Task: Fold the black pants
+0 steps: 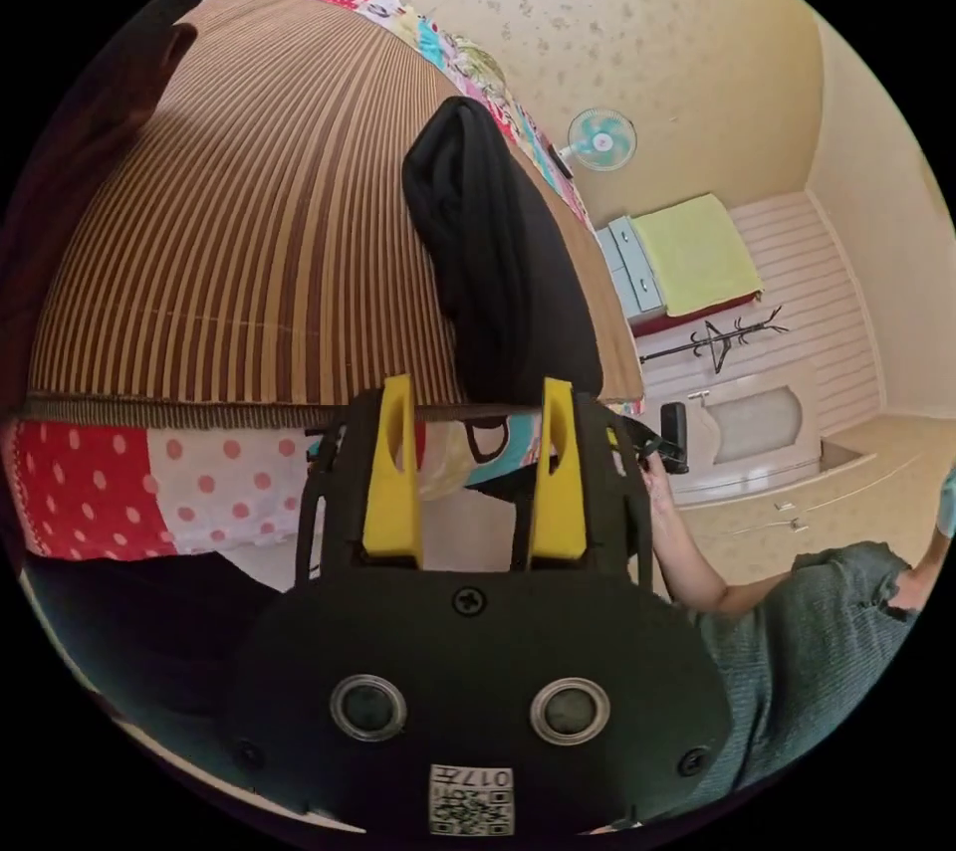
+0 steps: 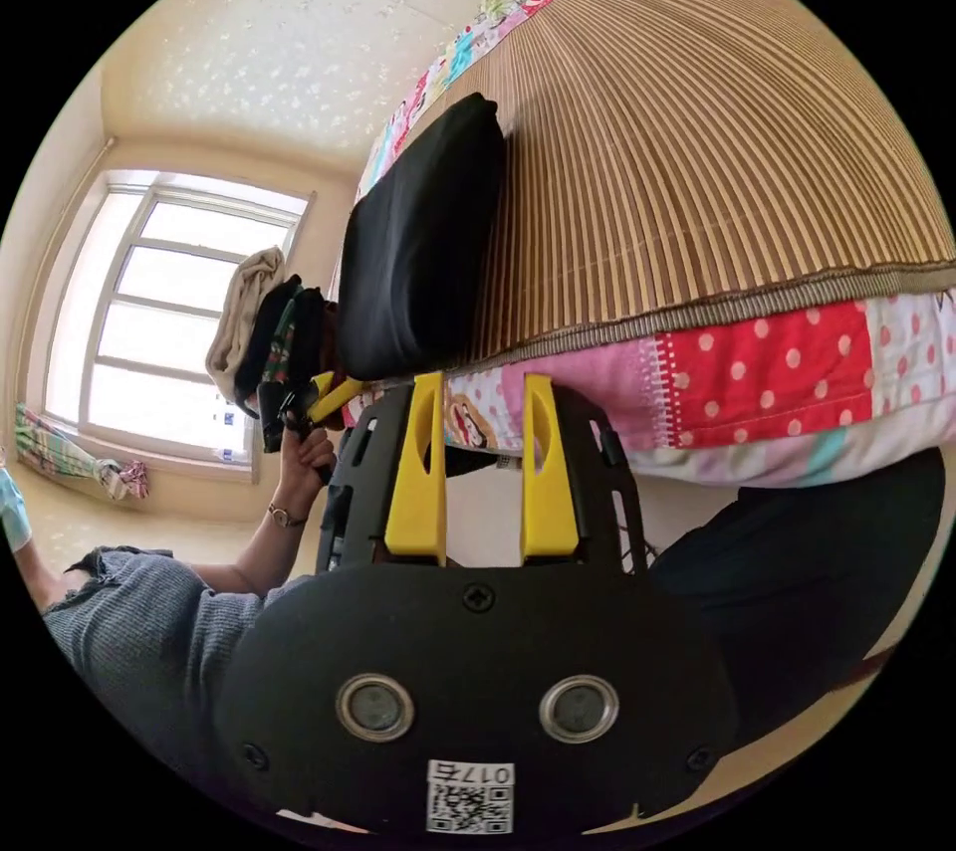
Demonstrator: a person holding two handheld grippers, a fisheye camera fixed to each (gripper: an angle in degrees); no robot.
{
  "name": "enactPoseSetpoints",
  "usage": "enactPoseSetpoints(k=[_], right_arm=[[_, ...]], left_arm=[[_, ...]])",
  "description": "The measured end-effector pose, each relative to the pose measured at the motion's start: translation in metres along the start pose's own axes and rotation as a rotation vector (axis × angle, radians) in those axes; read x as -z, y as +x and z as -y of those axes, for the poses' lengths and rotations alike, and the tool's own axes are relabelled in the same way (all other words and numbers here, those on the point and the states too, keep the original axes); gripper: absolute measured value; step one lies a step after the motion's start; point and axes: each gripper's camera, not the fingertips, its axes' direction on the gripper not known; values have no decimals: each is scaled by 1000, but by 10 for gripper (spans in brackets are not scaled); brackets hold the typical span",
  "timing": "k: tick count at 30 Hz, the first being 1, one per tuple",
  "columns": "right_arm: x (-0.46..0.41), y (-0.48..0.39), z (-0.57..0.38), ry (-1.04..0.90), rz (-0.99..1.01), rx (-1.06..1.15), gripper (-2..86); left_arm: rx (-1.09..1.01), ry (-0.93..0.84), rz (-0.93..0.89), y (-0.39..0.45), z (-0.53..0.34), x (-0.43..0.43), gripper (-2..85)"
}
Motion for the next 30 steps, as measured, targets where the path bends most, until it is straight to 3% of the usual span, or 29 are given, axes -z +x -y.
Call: enactPoseSetpoints(k=[4, 8, 16, 18, 21, 25, 30], right_arm=[[-18, -34, 74, 22, -17, 113, 153], [-66, -39, 129, -33, -15, 117, 178], [-147, -36, 180, -130, 39, 143, 155], [-151, -29, 194, -170, 115, 127, 133], [-145, -26, 205, -188, 191, 141, 95], [-109, -19, 203, -189, 213, 114, 80], [-5, 6, 185, -151, 167, 30, 76]], left_arm=[[8, 41, -8, -9, 74, -17, 234], [24, -78, 76, -30, 142, -73, 264], [2, -131, 69, -55, 182, -130, 166], [54, -162, -13, -68, 193, -142, 141], [103, -227, -120, -79, 206, -162, 112], [93, -380, -124, -48, 221, -209, 99], [63, -630, -127, 70, 227, -327, 95]])
